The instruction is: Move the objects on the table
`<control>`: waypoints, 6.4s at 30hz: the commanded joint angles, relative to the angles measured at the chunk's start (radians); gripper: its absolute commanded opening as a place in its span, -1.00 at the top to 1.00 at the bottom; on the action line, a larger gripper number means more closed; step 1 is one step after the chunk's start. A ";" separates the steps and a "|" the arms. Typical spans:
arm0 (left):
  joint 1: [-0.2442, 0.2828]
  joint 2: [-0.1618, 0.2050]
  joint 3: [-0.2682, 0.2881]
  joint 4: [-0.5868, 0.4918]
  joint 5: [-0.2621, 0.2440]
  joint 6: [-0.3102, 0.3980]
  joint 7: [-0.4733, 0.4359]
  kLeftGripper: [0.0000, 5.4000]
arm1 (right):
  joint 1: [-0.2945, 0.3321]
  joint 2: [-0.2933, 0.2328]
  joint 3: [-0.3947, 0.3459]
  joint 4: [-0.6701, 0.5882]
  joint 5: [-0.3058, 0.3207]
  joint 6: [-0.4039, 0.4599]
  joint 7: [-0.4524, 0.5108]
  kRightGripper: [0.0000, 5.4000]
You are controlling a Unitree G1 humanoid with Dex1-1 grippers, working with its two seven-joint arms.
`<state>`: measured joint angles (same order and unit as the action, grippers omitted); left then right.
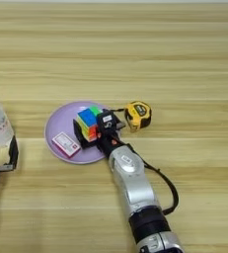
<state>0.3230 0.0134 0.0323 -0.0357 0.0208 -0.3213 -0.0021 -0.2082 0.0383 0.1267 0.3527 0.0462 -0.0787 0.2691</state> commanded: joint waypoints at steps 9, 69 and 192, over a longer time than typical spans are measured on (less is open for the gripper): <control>0.001 0.001 -0.001 -0.011 0.003 0.013 0.003 -1.00 | -0.022 0.001 -0.004 0.026 0.002 -0.011 0.003 -0.39; -0.013 0.003 0.004 0.005 -0.002 0.009 0.001 -1.00 | 0.110 -0.238 -0.358 -0.206 0.080 0.095 -0.109 -0.24; -0.323 0.050 0.082 0.157 -0.017 0.050 0.002 -1.00 | 0.199 -0.198 -0.235 -0.173 -0.017 -0.067 -0.163 -0.99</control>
<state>0.0142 0.0603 0.1132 0.1037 0.0136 -0.2887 -0.0021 -0.0184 -0.1681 -0.1154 0.1717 0.0292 -0.1496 0.1071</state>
